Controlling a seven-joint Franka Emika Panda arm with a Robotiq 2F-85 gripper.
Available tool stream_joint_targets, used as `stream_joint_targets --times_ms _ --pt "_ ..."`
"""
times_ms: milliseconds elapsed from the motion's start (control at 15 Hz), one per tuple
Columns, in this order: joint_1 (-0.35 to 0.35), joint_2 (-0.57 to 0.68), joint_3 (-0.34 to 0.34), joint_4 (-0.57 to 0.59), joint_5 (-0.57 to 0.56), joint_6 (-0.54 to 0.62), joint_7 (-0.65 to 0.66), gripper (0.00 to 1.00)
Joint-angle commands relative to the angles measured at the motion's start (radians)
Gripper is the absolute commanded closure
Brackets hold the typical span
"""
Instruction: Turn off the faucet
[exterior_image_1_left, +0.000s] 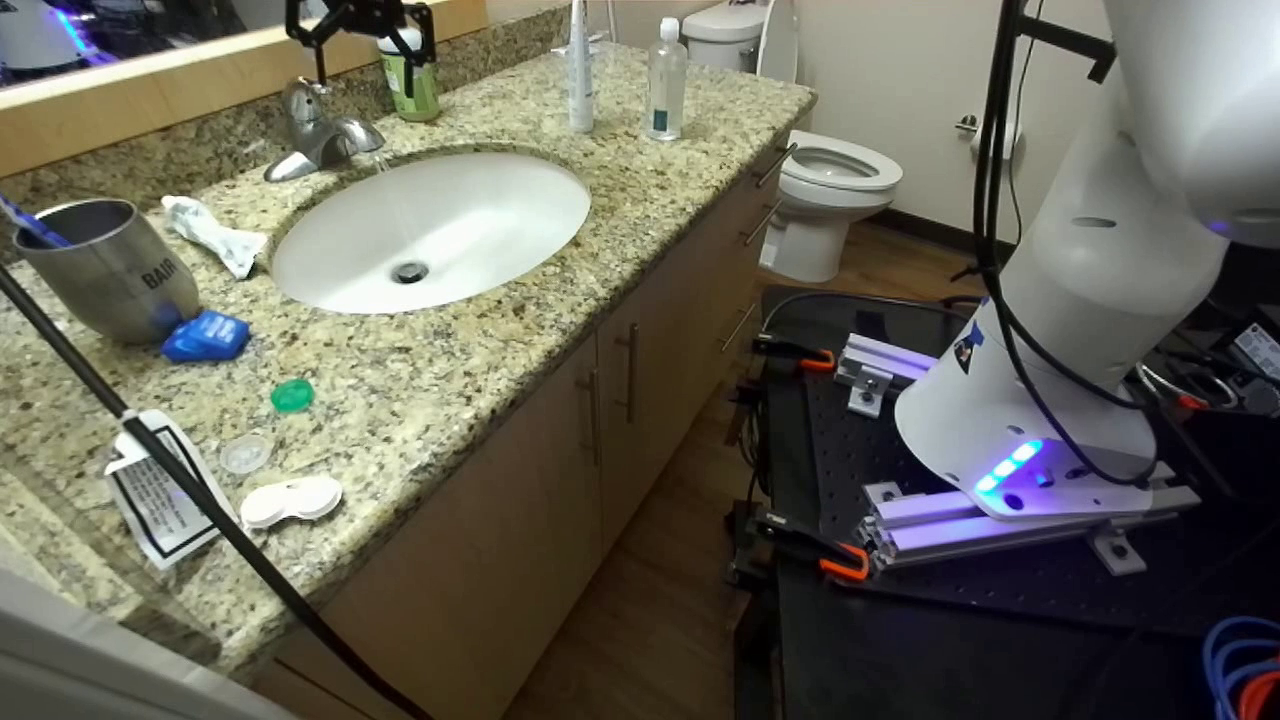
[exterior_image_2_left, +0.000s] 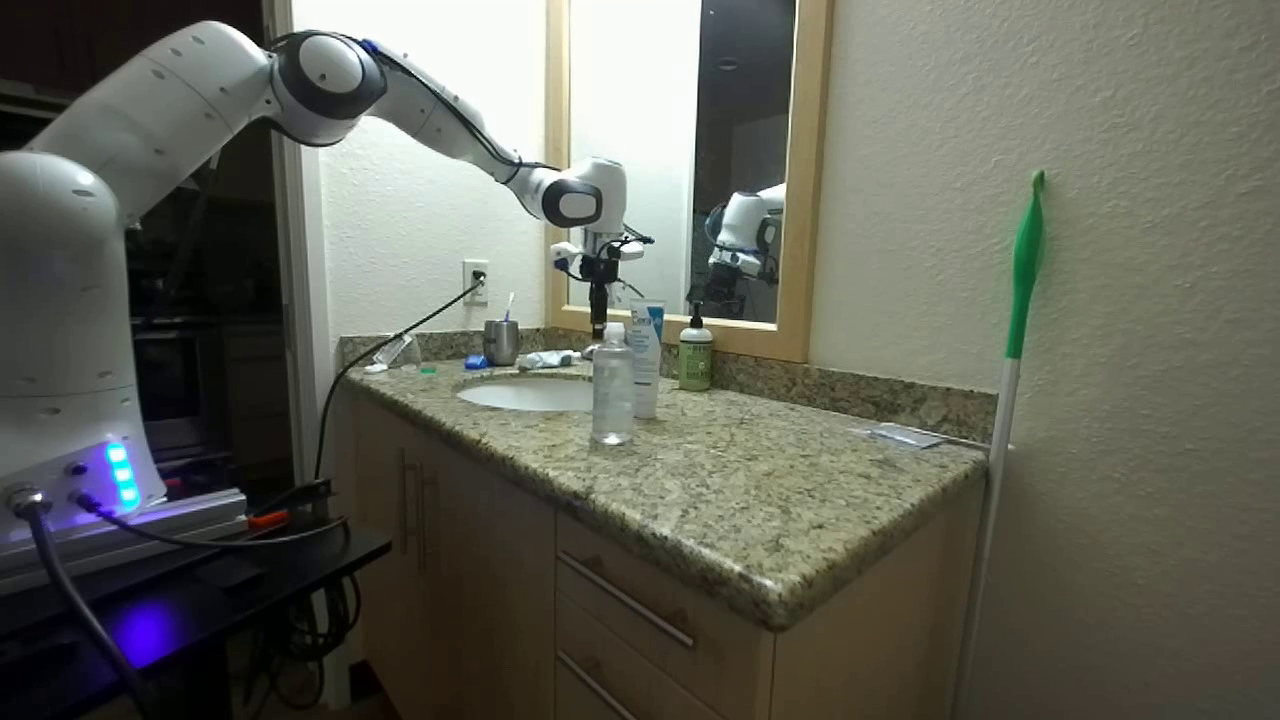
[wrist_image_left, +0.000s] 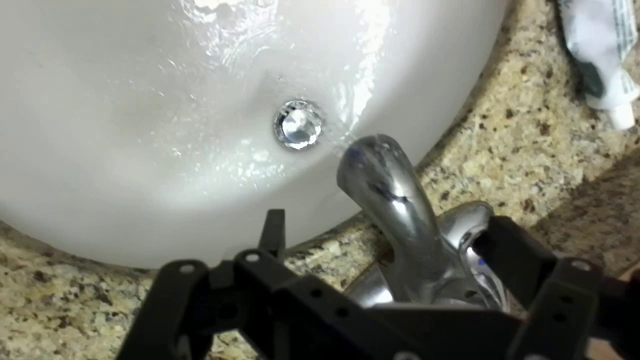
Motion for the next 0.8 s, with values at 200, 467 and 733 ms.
stream_joint_targets --times_ms 200,467,733 --pt "-0.056 0.053 0.006 0.027 0.027 -0.165 -0.03 0.0" --pt "-0.043 0.041 0.0 0.025 0.029 -0.136 -0.009 0.0" --pt "-0.04 0.038 0.0 0.032 0.029 -0.136 -0.008 0.0"
